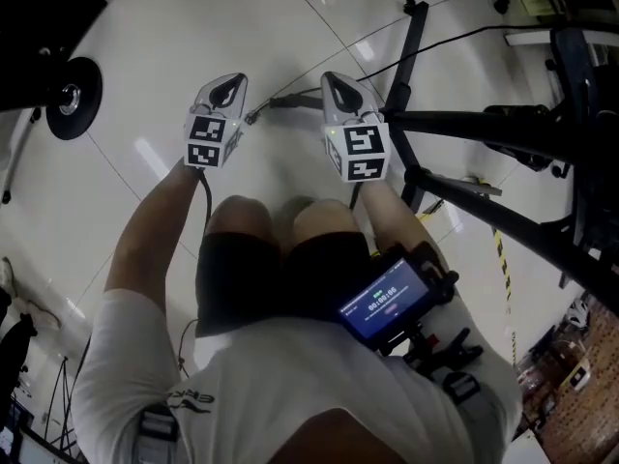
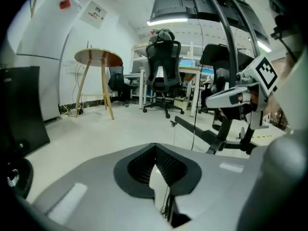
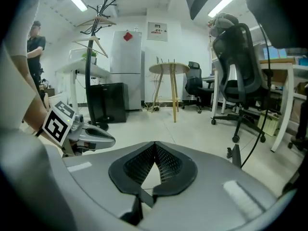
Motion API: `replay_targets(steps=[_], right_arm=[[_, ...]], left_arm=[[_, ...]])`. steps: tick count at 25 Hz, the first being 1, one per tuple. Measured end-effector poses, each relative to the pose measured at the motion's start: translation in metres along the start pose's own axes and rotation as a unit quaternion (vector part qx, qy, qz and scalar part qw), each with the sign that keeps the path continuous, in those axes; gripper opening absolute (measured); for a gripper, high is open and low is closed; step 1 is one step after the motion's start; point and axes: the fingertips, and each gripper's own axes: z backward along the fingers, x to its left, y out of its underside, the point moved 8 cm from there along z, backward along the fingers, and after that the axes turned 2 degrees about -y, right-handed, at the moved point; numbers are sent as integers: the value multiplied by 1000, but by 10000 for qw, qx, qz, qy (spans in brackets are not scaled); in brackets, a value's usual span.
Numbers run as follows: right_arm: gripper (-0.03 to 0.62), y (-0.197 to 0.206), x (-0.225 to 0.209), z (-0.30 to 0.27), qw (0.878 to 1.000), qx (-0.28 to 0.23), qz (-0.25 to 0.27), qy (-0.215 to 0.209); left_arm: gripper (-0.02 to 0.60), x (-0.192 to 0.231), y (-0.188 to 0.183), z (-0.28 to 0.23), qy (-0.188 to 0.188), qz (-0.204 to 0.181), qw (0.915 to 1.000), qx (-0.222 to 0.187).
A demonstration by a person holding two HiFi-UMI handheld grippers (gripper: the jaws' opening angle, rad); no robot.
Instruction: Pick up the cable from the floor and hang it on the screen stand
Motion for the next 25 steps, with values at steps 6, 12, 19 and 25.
replay_targets(steps=[6, 12, 19, 25], right_arm=[[14, 55, -7, -19, 9997, 63, -101, 196], [14, 74, -8, -13, 9995, 233, -133, 188], [14, 81, -9, -15, 9992, 293, -141, 235], [14, 81, -10, -9, 9989, 373, -122, 259]], left_arm=[[3, -6, 95, -36, 422, -203, 9965, 699], [5, -29, 131, -52, 817, -607, 9854, 1366], [120, -40, 162, -77, 986, -1557, 9604, 2089], [124, -53, 172, -91, 1062, -2137, 9367, 2561]])
